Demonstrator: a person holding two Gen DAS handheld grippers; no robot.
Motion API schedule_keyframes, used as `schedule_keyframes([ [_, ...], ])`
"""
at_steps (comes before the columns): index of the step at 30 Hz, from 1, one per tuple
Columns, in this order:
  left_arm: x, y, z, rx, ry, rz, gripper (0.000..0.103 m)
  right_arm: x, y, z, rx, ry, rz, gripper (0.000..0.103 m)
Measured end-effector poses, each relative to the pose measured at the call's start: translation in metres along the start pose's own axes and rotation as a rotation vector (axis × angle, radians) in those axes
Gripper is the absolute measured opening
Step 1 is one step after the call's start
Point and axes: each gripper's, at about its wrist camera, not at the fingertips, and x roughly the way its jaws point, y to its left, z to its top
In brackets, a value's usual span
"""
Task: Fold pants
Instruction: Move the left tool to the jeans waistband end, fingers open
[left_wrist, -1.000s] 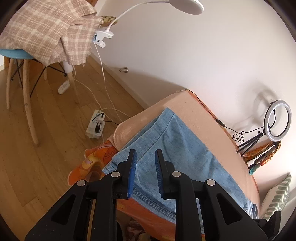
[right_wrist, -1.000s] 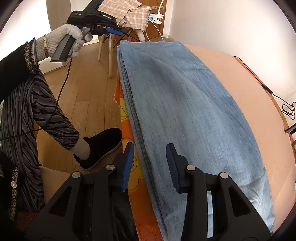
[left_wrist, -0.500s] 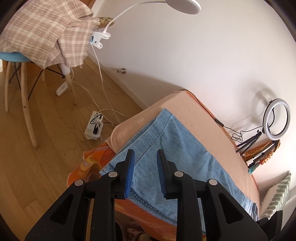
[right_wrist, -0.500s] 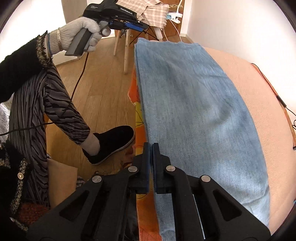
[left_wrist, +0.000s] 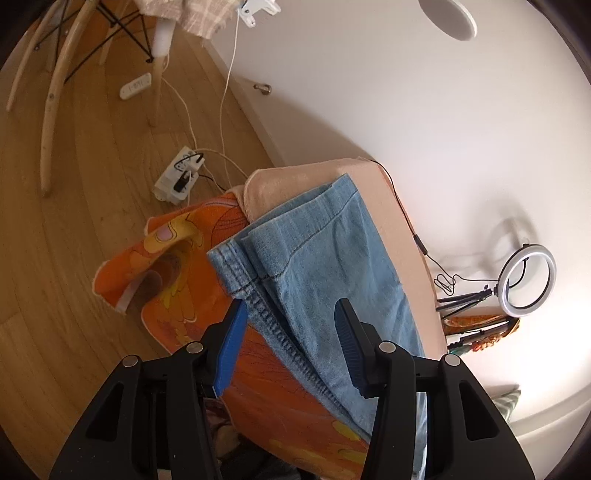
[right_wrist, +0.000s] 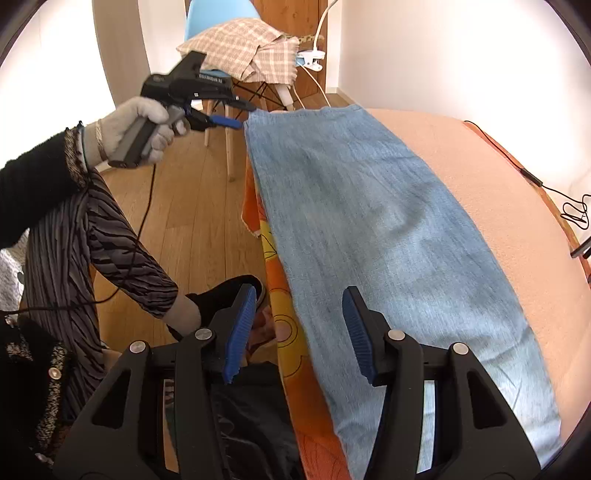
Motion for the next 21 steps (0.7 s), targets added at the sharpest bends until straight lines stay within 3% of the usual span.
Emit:
schedule_keyframes([
  [3,0.008,-0.003,-0.002,0.032,0.022,0.050,0.048,-0.013,0.003,0.002,0.012,-0.035,-0.017,0.051],
  [11,0.011,0.015,0.003,-0.039,-0.014,0.058,0.049,-0.041,0.010,0.001,0.041,-0.097,0.011,0.051],
  [18,0.013,0.013,0.005,-0.065,-0.030,-0.023,0.049,-0.044,0.018,0.002,0.016,-0.096,-0.011,0.051],
  [21,0.007,0.009,0.007,-0.077,-0.061,-0.101,0.049,-0.046,0.017,0.002,0.021,-0.107,-0.015,0.051],
])
